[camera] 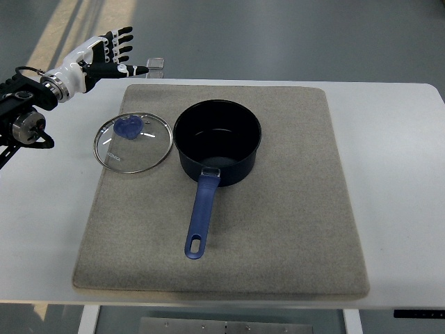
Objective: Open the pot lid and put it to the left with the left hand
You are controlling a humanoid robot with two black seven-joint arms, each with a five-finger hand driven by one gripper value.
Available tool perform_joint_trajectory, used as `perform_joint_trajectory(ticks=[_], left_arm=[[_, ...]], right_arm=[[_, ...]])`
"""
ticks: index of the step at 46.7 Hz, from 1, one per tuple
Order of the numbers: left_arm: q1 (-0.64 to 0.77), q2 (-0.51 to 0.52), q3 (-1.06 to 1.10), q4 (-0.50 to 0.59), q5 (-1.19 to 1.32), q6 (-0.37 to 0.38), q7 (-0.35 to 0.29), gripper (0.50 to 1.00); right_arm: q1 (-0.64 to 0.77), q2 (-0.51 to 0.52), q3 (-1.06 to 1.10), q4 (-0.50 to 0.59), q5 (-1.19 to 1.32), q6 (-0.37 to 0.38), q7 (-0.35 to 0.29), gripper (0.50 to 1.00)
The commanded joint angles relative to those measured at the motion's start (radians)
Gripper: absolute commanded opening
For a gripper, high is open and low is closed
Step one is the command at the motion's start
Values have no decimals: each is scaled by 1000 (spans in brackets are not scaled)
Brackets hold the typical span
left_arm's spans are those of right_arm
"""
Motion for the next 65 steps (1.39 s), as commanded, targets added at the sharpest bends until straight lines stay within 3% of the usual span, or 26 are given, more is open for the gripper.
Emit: perform_joint_trajectory(ticks=[1, 10, 16, 26, 40, 56, 65], left_arm=[[0, 9, 1, 25, -91, -129, 2, 994], [-1, 7, -2, 139, -165, -378, 4, 994], [0, 1, 0, 220, -245, -380, 16, 994], [14, -1, 0, 258, -421, -380, 125, 994], [12, -27, -8, 258, -757, -380, 382, 994], [39, -28, -71, 242, -768, -380, 448, 994], [40, -28, -83, 242, -768, -380, 453, 994]], right_arm=[[0, 0, 0, 1, 0, 1, 0, 915], [0, 0, 0, 0, 0, -1, 0, 915], [0, 0, 0, 1, 0, 1, 0, 915], [0, 0, 0, 0, 0, -1, 0, 915], [0, 0, 0, 1, 0, -1, 0, 915], [0, 0, 0, 0, 0, -1, 0, 915], [0, 0, 3, 3, 0, 4, 0, 915]])
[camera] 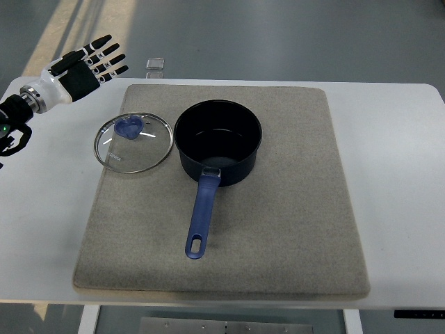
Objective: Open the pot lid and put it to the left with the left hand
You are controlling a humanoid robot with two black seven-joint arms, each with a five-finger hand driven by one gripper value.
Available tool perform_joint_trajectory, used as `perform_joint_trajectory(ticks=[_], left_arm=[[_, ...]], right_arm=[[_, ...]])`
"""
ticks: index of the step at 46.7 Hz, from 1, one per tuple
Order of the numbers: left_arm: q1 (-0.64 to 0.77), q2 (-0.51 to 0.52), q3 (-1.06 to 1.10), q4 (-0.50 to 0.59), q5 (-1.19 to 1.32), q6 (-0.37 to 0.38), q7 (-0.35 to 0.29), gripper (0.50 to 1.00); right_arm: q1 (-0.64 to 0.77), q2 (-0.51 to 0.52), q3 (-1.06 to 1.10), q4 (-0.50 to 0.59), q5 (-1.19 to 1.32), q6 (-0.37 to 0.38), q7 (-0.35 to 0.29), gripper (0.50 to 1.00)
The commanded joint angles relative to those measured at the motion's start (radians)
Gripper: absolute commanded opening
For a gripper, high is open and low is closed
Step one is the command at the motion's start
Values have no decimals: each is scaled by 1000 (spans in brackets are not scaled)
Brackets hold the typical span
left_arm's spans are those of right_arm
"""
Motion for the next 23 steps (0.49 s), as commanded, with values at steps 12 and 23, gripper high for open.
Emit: perform_joint_trajectory(ticks=[12, 23], left_arm=[[2, 2, -2, 2, 2, 0, 0, 994], [8, 5, -4, 2, 3, 0, 0, 994]], right_arm=[[-2, 0, 0, 14, -3, -2, 2, 915], [-2, 0, -1, 14, -3, -5, 5, 915]])
